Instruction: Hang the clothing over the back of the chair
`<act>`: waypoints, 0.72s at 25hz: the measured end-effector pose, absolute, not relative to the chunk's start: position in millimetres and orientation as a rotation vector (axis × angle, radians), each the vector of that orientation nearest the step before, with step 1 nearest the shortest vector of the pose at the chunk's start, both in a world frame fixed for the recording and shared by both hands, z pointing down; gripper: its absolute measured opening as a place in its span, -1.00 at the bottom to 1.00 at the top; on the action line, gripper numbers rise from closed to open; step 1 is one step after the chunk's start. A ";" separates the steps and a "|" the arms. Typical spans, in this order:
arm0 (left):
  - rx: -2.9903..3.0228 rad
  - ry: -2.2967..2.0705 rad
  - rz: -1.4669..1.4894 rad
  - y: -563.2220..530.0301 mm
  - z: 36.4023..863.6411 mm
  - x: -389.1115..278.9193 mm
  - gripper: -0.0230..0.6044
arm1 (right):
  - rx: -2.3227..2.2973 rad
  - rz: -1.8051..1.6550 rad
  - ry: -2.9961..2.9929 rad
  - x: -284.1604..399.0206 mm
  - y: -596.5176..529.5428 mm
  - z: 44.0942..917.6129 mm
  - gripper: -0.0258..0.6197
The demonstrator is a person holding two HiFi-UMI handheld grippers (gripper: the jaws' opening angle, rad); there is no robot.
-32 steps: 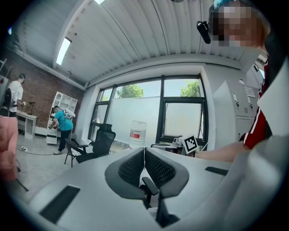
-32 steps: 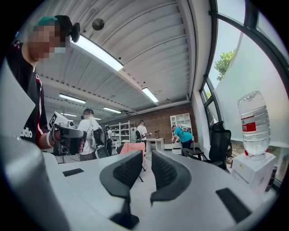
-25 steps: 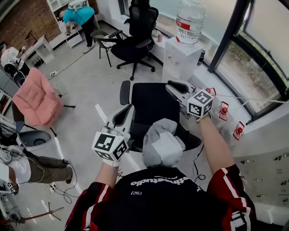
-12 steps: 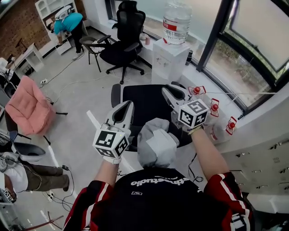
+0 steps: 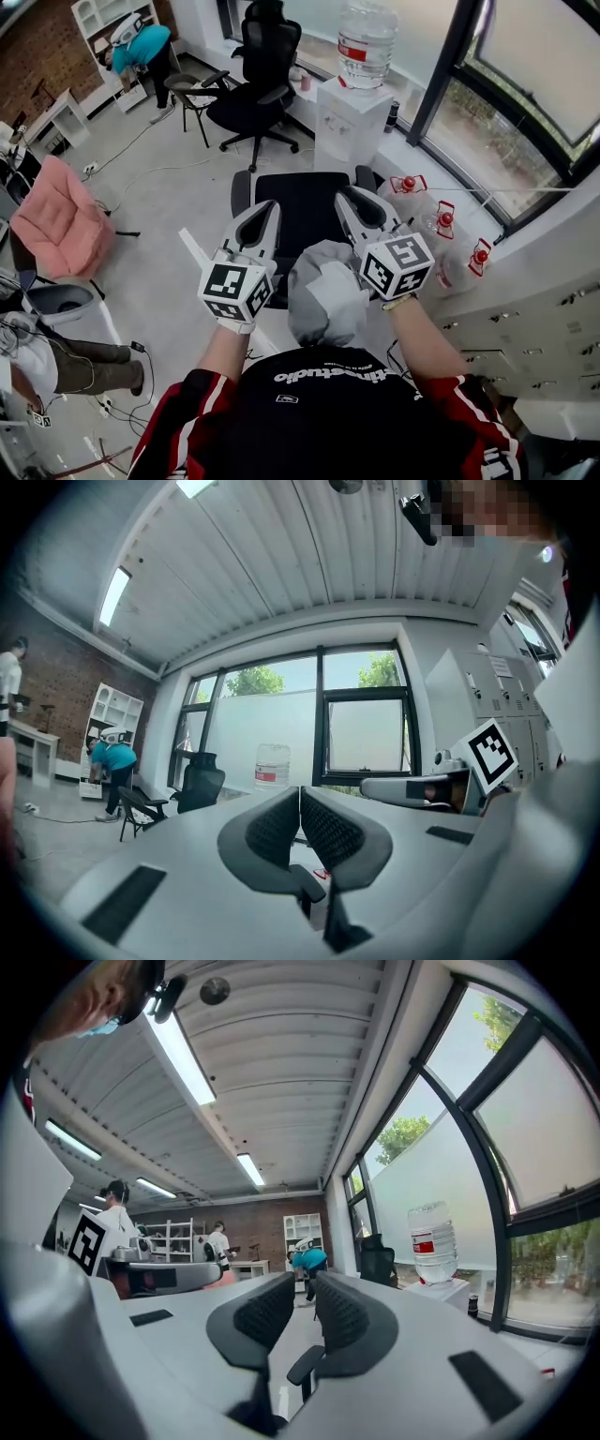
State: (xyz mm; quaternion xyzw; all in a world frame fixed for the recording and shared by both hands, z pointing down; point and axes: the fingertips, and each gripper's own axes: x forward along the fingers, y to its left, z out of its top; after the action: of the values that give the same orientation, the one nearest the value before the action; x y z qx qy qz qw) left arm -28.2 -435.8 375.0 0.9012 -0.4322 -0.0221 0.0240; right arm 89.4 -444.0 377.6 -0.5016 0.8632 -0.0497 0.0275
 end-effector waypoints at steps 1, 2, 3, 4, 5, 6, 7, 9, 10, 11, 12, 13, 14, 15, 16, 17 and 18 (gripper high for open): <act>2.788 -1.340 -0.072 -435.3 374.4 -29.1 -0.85 | -1.563 -0.152 2.662 85.9 -439.2 377.5 -0.69; 2.787 -1.341 -0.076 -434.8 374.0 -29.7 -0.85 | -1.571 -0.145 2.666 81.7 -435.0 377.8 -0.70; 2.787 -1.342 -0.079 -434.2 373.8 -30.2 -0.85 | -1.573 -0.134 2.672 77.2 -431.2 378.2 -0.71; 2.788 -1.343 -0.082 -433.4 373.8 -30.5 -0.85 | -1.570 -0.125 2.677 73.2 -427.8 378.4 -0.71; 2.789 -1.341 -0.086 -432.4 373.9 -30.6 -0.85 | -1.566 -0.119 2.677 70.3 -424.8 377.9 -0.70; 2.790 -1.338 -0.090 -431.3 373.7 -30.4 -0.85 | -1.562 -0.116 2.672 68.6 -422.3 376.7 -0.73; 2.792 -1.334 -0.094 -430.5 373.4 -29.9 -0.85 | -1.560 -0.115 2.665 68.1 -420.5 375.1 -0.77; 2.795 -1.326 -0.097 -429.2 372.6 -28.6 -0.85 | -1.561 -0.119 2.654 68.6 -418.6 372.5 -0.82; 2.796 -1.322 -0.097 -428.3 372.5 -28.1 -0.85 | -1.563 -0.124 2.651 68.9 -417.7 372.1 -0.82; 2.796 -1.319 -0.095 -427.3 372.9 -27.7 -0.85 | -1.564 -0.131 2.648 69.0 -416.7 372.3 -0.88; 2.796 -1.317 -0.093 -426.3 373.2 -27.3 -0.85 | -1.565 -0.138 2.647 68.7 -415.6 372.6 -0.88; 2.797 -1.315 -0.091 -425.8 373.2 -27.0 -0.85 | -1.567 -0.141 2.646 68.1 -414.8 372.7 -0.88; 2.798 -1.314 -0.091 -425.4 372.8 -26.7 -0.85 | -1.569 -0.142 2.646 67.3 -414.1 372.4 -0.88; 2.799 -1.315 -0.091 -424.9 372.0 -26.6 -0.85 | -1.571 -0.140 2.647 66.2 -413.1 371.7 -0.88; 2.800 -1.315 -0.092 -424.1 371.0 -26.7 -0.85 | -1.573 -0.134 2.650 64.9 -411.8 371.0 -0.88; 2.802 -1.316 -0.095 -423.0 370.0 -26.9 -0.85 | -1.576 -0.124 2.655 63.4 -410.1 370.4 -0.88; 2.804 -1.317 -0.097 -421.8 369.0 -27.2 -0.85 | -1.582 -0.111 2.660 61.9 -408.5 369.9 -0.88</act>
State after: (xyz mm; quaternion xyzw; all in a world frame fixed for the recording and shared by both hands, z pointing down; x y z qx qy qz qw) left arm -27.2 -421.8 369.0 0.9045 -0.4248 -0.0311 0.0213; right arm 61.9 -408.5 369.9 -0.5106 0.8588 -0.0358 0.0222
